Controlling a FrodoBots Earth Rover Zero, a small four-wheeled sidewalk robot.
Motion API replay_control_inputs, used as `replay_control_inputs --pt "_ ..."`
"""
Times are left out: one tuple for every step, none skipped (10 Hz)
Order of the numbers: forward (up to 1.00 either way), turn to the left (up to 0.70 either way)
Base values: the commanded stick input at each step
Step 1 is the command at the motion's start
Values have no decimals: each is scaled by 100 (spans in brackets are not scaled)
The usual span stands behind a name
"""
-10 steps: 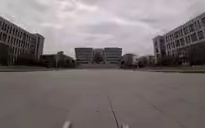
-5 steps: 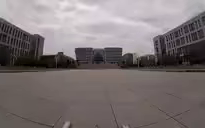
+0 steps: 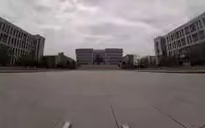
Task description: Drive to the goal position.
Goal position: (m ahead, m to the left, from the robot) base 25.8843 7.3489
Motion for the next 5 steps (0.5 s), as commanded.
replay_control_inputs --pt "70 0" --pt "70 0" --pt "70 0" --pt "70 0" --pt "70 0"
